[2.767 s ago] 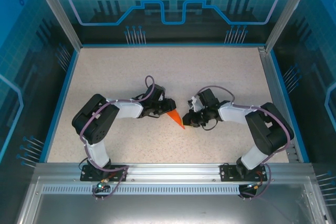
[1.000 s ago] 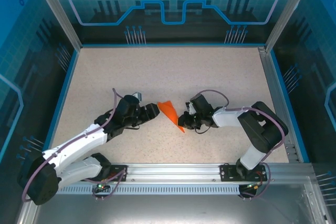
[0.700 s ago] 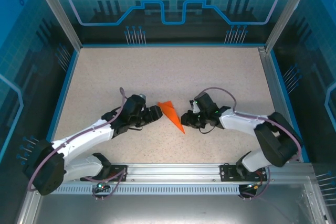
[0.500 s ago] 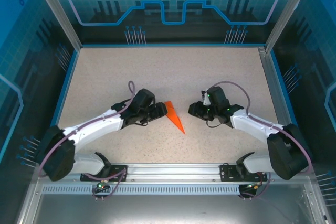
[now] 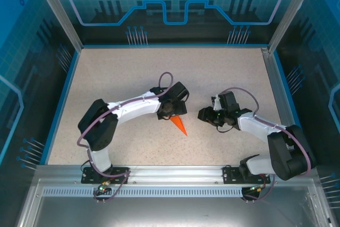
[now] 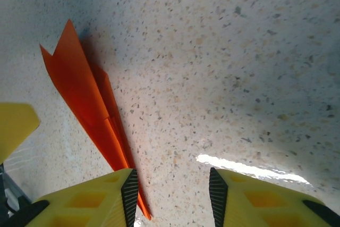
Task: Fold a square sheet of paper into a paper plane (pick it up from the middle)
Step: Move the paper plane to the center of the table.
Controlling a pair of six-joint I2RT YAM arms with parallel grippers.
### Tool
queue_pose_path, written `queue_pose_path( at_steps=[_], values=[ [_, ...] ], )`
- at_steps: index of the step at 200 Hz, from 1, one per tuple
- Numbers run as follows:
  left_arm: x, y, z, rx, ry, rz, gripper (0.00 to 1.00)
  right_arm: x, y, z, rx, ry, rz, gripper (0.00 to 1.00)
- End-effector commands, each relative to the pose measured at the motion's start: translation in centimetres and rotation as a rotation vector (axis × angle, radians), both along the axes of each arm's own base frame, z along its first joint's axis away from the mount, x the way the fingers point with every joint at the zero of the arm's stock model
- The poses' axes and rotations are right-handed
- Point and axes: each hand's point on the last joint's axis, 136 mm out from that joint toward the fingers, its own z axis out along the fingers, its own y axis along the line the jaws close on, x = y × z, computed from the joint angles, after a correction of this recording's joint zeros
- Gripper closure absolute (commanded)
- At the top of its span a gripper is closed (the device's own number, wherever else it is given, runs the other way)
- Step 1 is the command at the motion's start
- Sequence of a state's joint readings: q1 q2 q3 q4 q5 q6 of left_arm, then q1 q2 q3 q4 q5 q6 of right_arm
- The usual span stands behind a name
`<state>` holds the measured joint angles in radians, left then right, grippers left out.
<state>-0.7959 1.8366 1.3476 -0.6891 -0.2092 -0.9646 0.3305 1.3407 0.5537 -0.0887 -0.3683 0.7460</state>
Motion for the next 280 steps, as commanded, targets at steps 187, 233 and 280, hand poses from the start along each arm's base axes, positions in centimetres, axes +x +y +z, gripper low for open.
queue_pose_path(
  at_steps=[187, 233, 280],
  values=[
    [-0.2, 1.3, -0.9, 0.057, 0.100, 0.128, 0.10, -1.7, 0.5, 2.5, 0.037, -0.034, 0.124, 0.45],
    [0.0, 0.9, -1.8, 0.049, 0.116, 0.133, 0.10, -1.9, 1.0, 2.2, 0.056, -0.012, 0.149, 0.44],
    [-0.1, 0.8, -3.1, 0.060, 0.146, 0.135, 0.20, -2.2, 1.3, 1.7, 0.053, 0.007, 0.167, 0.43]
  ],
)
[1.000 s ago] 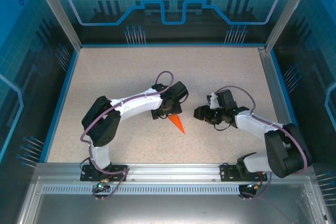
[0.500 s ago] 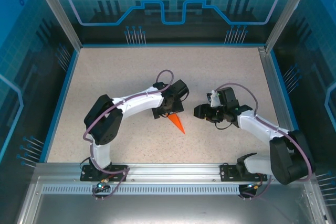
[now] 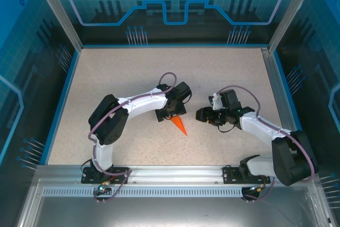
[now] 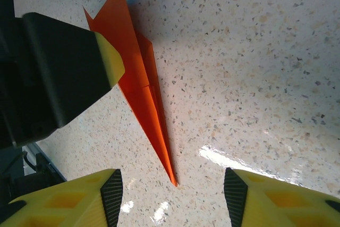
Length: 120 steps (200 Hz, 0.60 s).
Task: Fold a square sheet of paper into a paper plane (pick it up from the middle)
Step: Move the paper plane to the center of the table.
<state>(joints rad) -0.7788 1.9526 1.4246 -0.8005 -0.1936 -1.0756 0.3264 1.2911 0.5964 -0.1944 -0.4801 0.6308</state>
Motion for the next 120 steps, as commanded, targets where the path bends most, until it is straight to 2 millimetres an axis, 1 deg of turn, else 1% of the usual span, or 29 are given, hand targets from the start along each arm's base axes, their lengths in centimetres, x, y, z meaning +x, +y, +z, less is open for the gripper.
queue_pose_path(
  at_steps=[1, 15, 24, 40, 53, 65, 84, 107, 114, 120],
  values=[
    [0.3, -0.2, -0.4, -0.007, 0.021, 0.014, 0.20, -0.9, 0.2, -0.7, 0.002, 0.037, 0.027, 0.43],
    [0.1, 0.2, -0.4, 0.003, 0.023, 0.025, 0.22, -0.9, 0.2, -0.9, -0.004, 0.044, 0.026, 0.43],
    [-0.1, 0.3, -0.2, -0.003, 0.019, 0.025, 0.25, -0.9, 0.2, -0.8, -0.004, 0.043, 0.023, 0.43],
    [-0.3, 0.5, 0.3, -0.020, 0.002, 0.035, 0.27, -0.9, 0.5, -0.8, -0.002, 0.045, 0.028, 0.43],
    [-0.5, 1.0, 0.6, -0.025, -0.013, 0.045, 0.30, -0.7, 0.8, -0.6, -0.003, 0.043, 0.038, 0.43],
    [-0.7, 1.2, 0.9, -0.032, -0.026, 0.046, 0.34, -0.6, 1.4, -0.6, -0.007, 0.043, 0.056, 0.43],
    [-1.2, 1.8, 0.6, -0.028, -0.027, 0.050, 0.40, -0.4, 2.3, -0.7, -0.014, 0.046, 0.084, 0.43],
    [-1.6, 2.2, 0.6, -0.035, -0.029, 0.052, 0.42, -0.2, 3.5, -1.1, -0.022, 0.051, 0.128, 0.44],
    [-1.7, 2.2, 0.6, -0.041, -0.035, 0.050, 0.45, -0.3, 4.0, -1.2, -0.027, 0.051, 0.147, 0.44],
    [-1.8, 2.3, 0.7, -0.044, -0.040, 0.047, 0.49, -0.2, 4.3, -1.4, -0.031, 0.053, 0.161, 0.44]
  ],
)
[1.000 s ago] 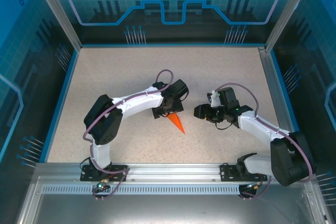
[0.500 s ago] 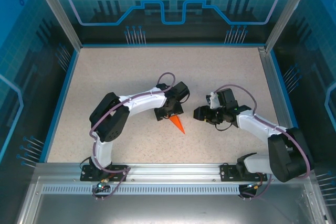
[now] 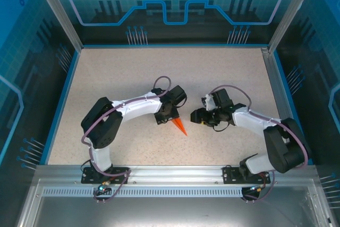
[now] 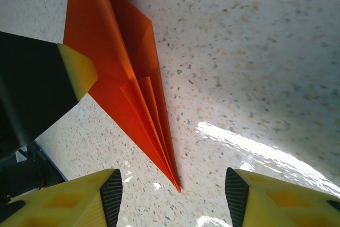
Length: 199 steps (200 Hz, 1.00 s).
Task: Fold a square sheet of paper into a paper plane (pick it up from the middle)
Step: Move the paper plane to the center of the table.
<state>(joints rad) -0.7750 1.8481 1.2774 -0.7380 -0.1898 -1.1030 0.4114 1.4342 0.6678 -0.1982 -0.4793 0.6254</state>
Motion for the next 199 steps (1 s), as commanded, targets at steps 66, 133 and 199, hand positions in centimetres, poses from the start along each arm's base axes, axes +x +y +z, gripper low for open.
queue_pose_path(
  at_steps=[66, 133, 199],
  values=[
    [-0.5, 1.9, 0.6, -0.010, -0.055, 0.000, 0.69, 1.2, 4.2, -0.8, 0.006, -0.023, 0.138, 0.44],
    [-0.9, 2.6, 0.1, -0.014, -0.064, -0.008, 0.78, 1.8, 6.9, -1.0, 0.049, -0.021, 0.235, 0.46],
    [-1.0, 2.7, 0.1, -0.019, -0.066, -0.010, 0.78, 1.5, 8.9, -1.5, 0.028, -0.016, 0.325, 0.48]
  ],
)
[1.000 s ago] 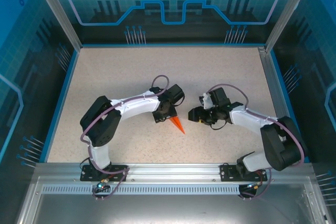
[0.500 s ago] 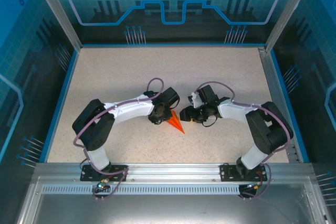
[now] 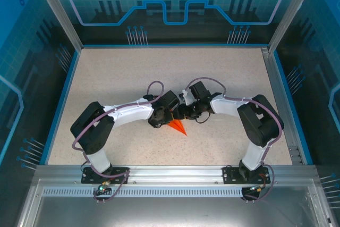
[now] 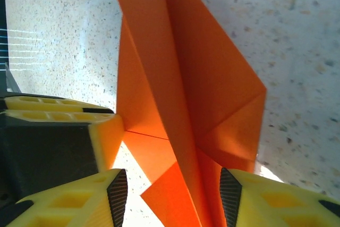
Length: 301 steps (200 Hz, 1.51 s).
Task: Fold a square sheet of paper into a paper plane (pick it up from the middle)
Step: Move the paper plane to the center of the table.
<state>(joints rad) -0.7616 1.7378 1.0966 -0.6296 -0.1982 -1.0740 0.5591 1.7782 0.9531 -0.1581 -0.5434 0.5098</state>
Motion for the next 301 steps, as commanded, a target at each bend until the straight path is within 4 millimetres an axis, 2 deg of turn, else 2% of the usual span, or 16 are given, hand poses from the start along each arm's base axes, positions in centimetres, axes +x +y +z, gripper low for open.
queue_pose_path(
  at_steps=[1, 52, 84, 110, 146, 179, 264, 301],
  values=[
    [0.4, 0.4, 0.9, -0.004, -0.032, 0.003, 0.78, -1.1, 0.6, -0.4, -0.008, 0.021, 0.065, 0.48],
    [0.5, 0.3, 0.9, -0.009, -0.033, -0.001, 0.78, -1.8, 0.6, -0.5, -0.026, 0.005, 0.106, 0.49],
    [0.2, 0.6, 0.5, -0.001, -0.025, -0.001, 0.79, -0.1, -0.2, 0.5, -0.087, -0.061, 0.087, 0.48],
    [-0.1, 0.8, 0.1, 0.001, -0.018, 0.006, 0.79, 0.8, -0.5, 0.5, -0.123, -0.093, 0.085, 0.45],
    [0.0, 0.6, 0.1, -0.011, -0.025, 0.002, 0.79, 0.0, 0.6, -0.4, -0.109, -0.063, 0.133, 0.45],
    [0.1, 0.6, 0.1, -0.006, -0.024, -0.005, 0.79, -0.9, 0.5, -1.4, -0.139, -0.044, 0.157, 0.45],
    [-0.2, 0.9, 0.1, -0.003, -0.023, 0.003, 0.80, -3.6, 0.7, -0.6, -0.113, -0.055, 0.227, 0.51],
    [-0.2, 1.1, 0.4, -0.005, -0.037, 0.007, 0.80, -3.1, -0.1, -0.4, -0.210, -0.108, 0.190, 0.52]
  ],
)
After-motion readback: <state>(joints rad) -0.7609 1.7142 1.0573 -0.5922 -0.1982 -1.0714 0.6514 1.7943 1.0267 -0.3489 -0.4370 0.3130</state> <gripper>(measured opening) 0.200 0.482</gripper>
